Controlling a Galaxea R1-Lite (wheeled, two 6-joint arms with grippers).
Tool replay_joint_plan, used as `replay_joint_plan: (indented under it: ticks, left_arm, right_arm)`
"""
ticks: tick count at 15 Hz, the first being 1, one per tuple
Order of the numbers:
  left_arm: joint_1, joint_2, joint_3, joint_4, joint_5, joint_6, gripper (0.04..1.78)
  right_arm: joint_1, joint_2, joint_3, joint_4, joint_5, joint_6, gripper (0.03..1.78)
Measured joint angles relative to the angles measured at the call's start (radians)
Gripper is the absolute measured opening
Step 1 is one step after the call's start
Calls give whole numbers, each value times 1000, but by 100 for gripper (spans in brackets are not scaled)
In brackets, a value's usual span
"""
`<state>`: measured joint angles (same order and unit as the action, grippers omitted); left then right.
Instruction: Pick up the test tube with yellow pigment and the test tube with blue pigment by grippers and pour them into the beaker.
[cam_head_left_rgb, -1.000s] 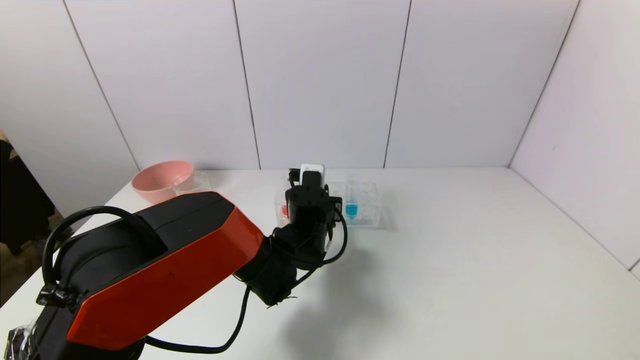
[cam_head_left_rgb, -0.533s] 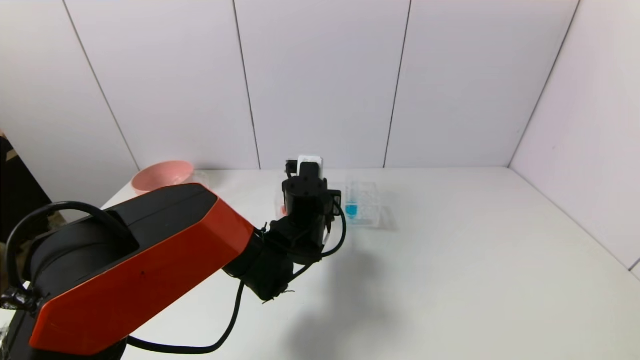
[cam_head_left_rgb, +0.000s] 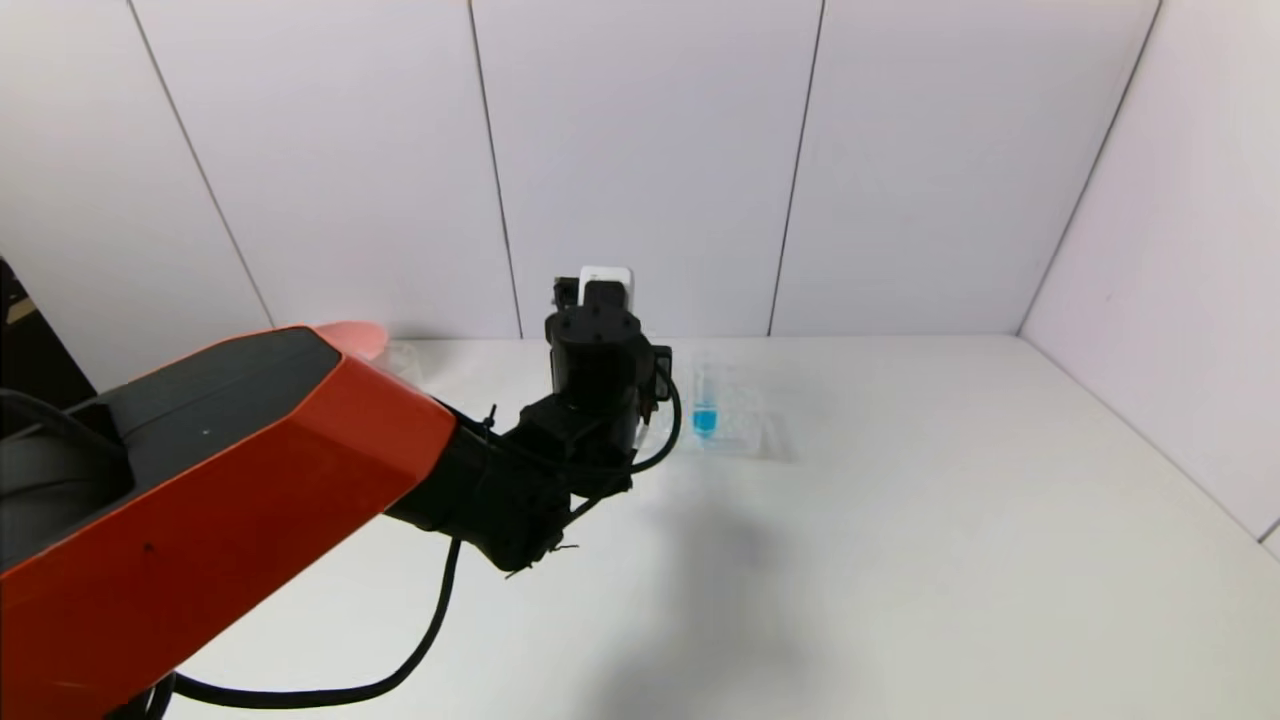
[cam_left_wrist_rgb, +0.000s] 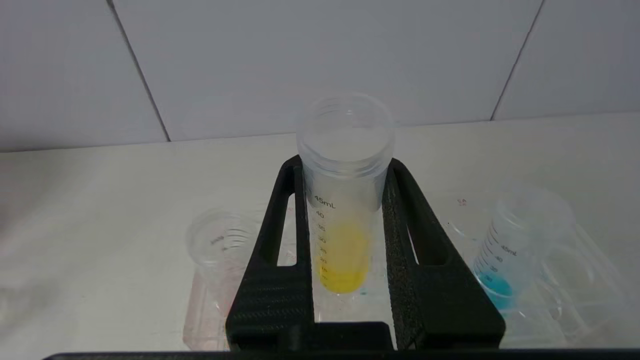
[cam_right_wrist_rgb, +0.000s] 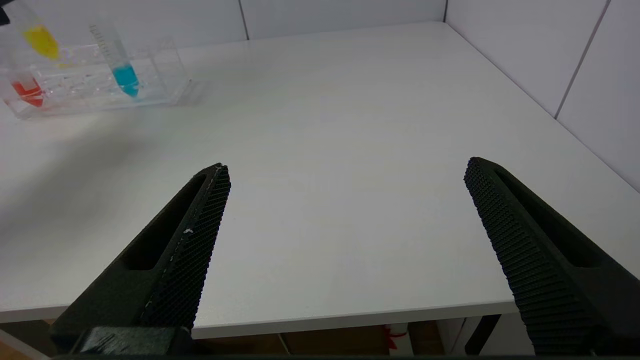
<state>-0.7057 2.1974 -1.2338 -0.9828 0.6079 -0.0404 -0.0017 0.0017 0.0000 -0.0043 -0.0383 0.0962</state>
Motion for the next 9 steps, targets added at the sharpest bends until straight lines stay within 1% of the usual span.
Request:
replay_joint_plan:
  ticks: [9]
  left_arm:
    - [-24,-91,-50,122,-10,0,43]
  right_arm:
    - [0,0,0,0,0,0,171]
